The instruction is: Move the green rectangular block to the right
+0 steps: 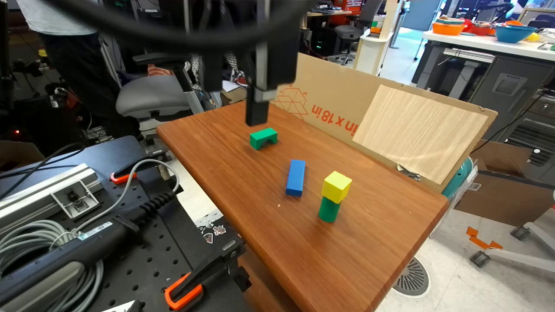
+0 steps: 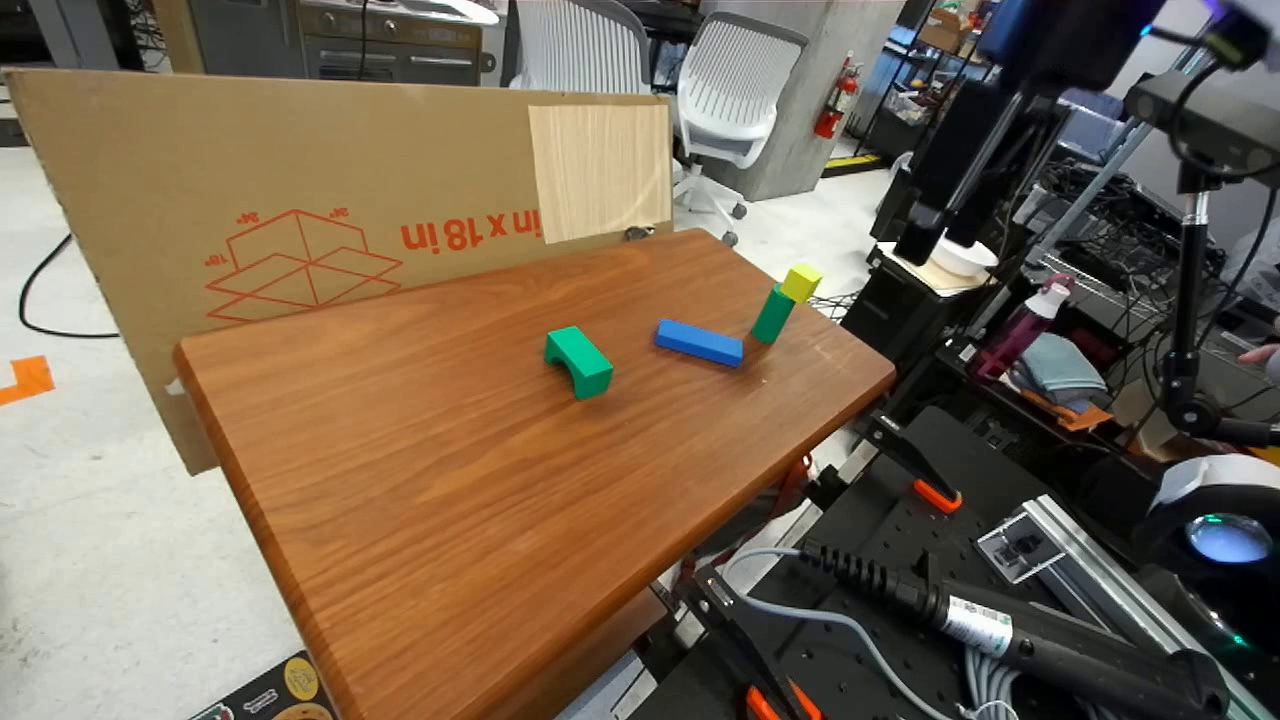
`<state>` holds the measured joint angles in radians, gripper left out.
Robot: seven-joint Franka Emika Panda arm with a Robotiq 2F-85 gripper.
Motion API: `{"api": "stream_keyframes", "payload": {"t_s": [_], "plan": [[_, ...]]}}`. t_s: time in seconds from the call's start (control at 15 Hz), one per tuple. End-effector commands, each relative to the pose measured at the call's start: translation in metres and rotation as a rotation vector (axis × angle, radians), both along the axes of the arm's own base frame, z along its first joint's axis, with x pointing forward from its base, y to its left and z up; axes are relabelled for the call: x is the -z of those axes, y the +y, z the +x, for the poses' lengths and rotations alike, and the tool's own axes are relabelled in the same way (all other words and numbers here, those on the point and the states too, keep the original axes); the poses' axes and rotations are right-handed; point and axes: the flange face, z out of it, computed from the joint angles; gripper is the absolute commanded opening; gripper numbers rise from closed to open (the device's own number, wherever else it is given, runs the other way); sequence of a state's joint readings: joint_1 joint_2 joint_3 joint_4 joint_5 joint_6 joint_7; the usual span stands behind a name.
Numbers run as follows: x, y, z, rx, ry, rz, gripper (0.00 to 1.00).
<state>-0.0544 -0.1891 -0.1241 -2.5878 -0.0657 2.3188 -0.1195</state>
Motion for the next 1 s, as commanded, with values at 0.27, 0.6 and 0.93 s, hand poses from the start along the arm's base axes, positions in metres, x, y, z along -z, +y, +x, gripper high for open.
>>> {"api": "stream_keyframes", "payload": {"t_s": [0.27,0.6,0.93], "plan": [[0.087,0.024,0.056,-0.087,-0.035,-0.035,1.0],[0.097,0.06,0.089,-0.137,-0.06,-0.022,1.0],[0.092,0.116,0.106,-0.2,-0.078,-0.012,1.0]]}}
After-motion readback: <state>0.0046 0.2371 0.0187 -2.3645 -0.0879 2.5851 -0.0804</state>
